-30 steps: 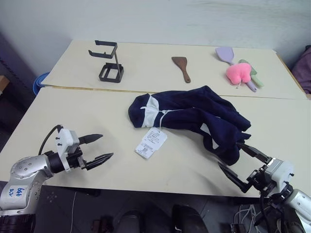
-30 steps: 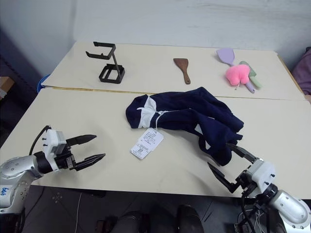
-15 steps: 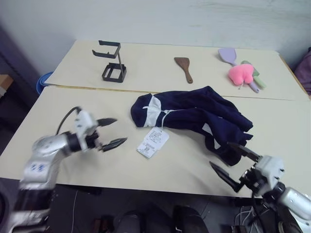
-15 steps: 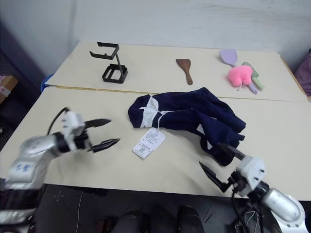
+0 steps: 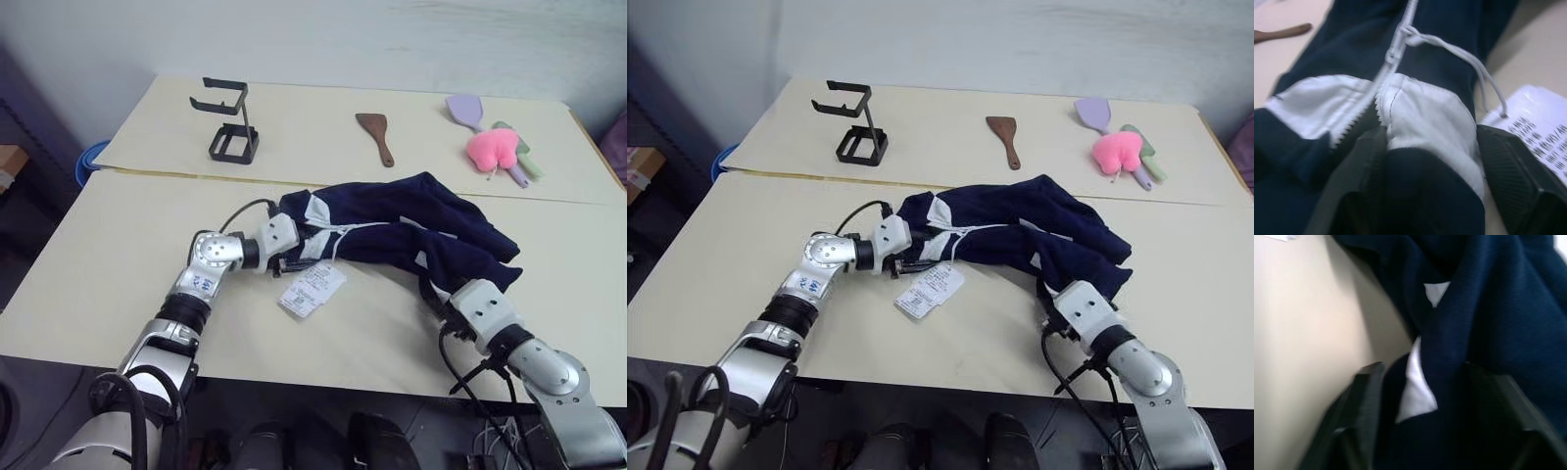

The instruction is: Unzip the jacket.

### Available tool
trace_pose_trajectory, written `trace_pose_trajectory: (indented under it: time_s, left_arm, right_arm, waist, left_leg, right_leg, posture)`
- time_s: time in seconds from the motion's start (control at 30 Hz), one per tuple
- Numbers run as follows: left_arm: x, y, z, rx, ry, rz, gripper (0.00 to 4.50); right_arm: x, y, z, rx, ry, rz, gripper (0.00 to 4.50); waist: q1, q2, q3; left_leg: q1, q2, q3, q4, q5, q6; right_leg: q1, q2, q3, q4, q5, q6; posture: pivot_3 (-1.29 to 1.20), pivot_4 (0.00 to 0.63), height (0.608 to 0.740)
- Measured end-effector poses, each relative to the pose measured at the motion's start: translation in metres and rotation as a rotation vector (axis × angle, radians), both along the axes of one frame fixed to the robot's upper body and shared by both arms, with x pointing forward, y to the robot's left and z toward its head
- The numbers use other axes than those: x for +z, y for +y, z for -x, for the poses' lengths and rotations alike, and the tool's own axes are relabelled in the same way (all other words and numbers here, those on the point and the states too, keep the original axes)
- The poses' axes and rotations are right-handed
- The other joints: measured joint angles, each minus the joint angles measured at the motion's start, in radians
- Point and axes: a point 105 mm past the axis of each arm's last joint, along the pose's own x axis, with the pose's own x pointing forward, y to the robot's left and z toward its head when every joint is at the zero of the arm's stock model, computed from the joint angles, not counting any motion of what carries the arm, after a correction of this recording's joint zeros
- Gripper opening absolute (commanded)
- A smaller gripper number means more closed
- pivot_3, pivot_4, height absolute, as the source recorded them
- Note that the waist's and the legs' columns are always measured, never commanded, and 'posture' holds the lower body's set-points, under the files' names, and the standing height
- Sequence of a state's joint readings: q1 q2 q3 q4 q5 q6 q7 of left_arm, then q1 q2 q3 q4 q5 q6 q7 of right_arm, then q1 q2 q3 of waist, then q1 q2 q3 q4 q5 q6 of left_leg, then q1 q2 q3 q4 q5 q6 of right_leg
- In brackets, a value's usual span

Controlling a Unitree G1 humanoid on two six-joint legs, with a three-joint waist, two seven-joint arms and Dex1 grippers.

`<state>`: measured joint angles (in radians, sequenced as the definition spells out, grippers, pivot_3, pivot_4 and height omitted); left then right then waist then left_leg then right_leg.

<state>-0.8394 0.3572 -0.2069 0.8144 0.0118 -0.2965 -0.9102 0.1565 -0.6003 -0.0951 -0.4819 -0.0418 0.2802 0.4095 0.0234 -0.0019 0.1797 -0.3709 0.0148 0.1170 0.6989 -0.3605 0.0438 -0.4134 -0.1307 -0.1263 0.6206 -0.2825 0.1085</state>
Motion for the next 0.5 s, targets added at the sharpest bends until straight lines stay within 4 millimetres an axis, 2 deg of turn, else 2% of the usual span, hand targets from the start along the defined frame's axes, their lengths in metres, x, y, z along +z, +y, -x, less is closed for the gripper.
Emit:
trace_pose_trajectory:
  time_s: [0.07,0.17,0.2,0.33,0.4,0.47,0.5]
  left_arm:
    - [-0.003,0.004,-0.002,0.013,-0.003,-0.016,1.05]
    - [-0.001,0.007,-0.004,0.031,-0.008,-0.007,0.29]
    - [0.000,0.008,-0.004,0.037,0.002,0.004,0.06]
    - [0.011,0.016,0.001,0.035,0.128,0.150,0.01]
    - [0.022,0.024,0.011,-0.010,0.210,0.220,0.01]
    - [0.040,0.041,0.023,-0.059,0.313,0.285,0.01]
    - [0.045,0.047,0.025,-0.067,0.331,0.291,0.01]
  right_arm:
    - [0.001,-0.003,0.003,-0.003,0.005,0.010,0.82]
    - [0.010,-0.008,0.006,0.002,0.014,-0.046,0.01]
    - [0.014,-0.008,0.006,0.016,0.020,-0.088,0.00]
    - [0.037,-0.009,0.014,0.109,0.072,-0.283,0.00]
    - [0.051,-0.014,0.017,0.165,0.109,-0.347,0.00]
    - [0.074,-0.015,0.027,0.271,0.158,-0.439,0.00]
    - [0.079,-0.014,0.030,0.299,0.172,-0.460,0.00]
  waist:
    - [0.001,0.000,0.000]
    - [0.000,0.000,0.000]
    - [0.000,0.000,0.000]
    - [-0.004,0.000,0.000]
    - [-0.007,0.000,0.000]
    - [-0.011,-0.001,0.000]
    - [-0.012,-0.001,0.000]
  left_leg:
    - [0.000,0.000,0.000,0.000,0.000,0.000]
    - [0.001,0.000,0.000,0.000,0.000,0.000]
    - [0.001,0.000,-0.001,0.000,0.000,0.000]
    - [0.000,0.001,-0.001,0.000,0.000,0.000]
    - [0.000,0.001,-0.001,0.000,0.000,0.001]
    - [0.000,0.002,-0.003,0.000,0.000,0.000]
    - [0.000,0.002,-0.003,0.000,0.000,0.000]
  right_leg:
    - [0.001,-0.001,0.000,0.000,0.000,0.000]
    - [0.001,-0.001,0.000,0.000,0.000,0.001]
    - [0.001,0.000,0.000,0.000,0.000,0.001]
    - [0.001,0.000,0.000,0.000,0.000,0.001]
    - [0.001,0.000,0.000,0.000,0.000,0.001]
    - [0.001,0.000,-0.001,0.000,0.000,0.000]
    - [0.001,0.000,-0.002,0.000,0.000,0.000]
  posture:
    - [0.00,0.150,0.740]
    - [0.00,0.150,0.740]
    - [0.00,0.150,0.740]
    - [0.00,0.150,0.740]
    - [0.00,0.150,0.740]
    - [0.00,0.150,0.740]
    - [0.00,0.150,0.740]
